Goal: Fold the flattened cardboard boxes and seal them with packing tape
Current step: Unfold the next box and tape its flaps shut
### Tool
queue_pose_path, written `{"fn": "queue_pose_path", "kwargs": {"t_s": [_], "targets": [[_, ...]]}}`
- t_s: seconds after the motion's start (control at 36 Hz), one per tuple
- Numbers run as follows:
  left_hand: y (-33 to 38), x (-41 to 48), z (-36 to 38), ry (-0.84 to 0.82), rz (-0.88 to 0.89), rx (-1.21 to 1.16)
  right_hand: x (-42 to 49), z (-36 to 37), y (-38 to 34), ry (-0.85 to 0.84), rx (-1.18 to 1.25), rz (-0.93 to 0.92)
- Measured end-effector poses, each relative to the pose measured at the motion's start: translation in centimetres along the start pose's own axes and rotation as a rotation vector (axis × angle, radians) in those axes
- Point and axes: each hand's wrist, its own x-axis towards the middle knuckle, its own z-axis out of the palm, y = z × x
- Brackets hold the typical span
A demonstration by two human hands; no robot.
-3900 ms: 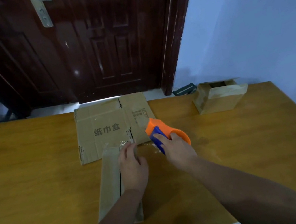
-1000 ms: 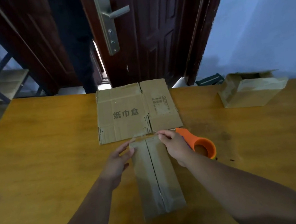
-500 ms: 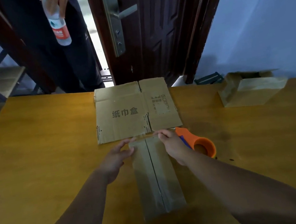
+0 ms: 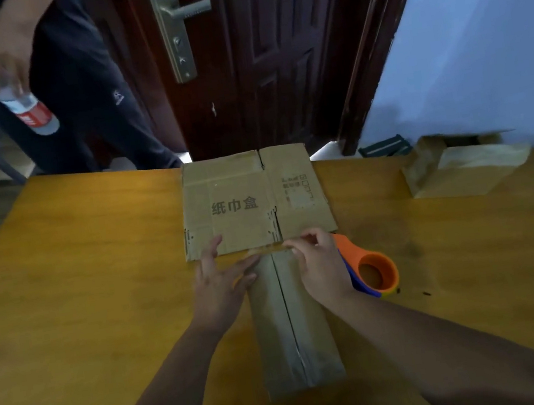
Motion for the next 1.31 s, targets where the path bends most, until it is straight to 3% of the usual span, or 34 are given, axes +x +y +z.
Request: {"fn": "queue_pose_path", "kwargs": {"t_s": [0.11, 0.31, 0.69, 0.81, 0.92, 1.06, 1.17, 1.31], "targets": [[0.6, 0.2, -0.6, -0.077, -0.025, 0.01, 0.1, -0.2, -0.2, -0.04, 0.035, 0.033], [1.2, 2.0, -1.7, -0.431, -0.086, 0.102, 0.6, -0.2, -0.2, -0.134, -0.08, -0.049], [0.2, 3.9, -2.2, -0.633, -0.219, -0.015, 1.1, 0.3, 1.2, -0.223, 0.058, 0.04], [-0.1, 3.7, -2.0, -0.615, -0.251, -0.098, 0.9, 0.5, 1.5, -0.23, 0.209, 0.162], [0.1, 4.0, -2.1, -0.599, -0.315, -0.191, 1.0, 0.8, 1.6, -0.247, 0.21, 0.158], [0.3, 4.1, -2.2, -0.565, -0.322, -0.199, 1.0, 0.6, 1.6, -0.289, 0.38, 0.348], [0.8, 3.4, -1.5, -0.488, -0.161, -0.225, 1.1, 0.7, 1.0, -0.194, 0.289, 0.249], [1.6, 2.6, 0.5, -0.324, -0.268, -0.363, 1.4, 0.6, -0.1, -0.233, 0.291, 0.095]]}}
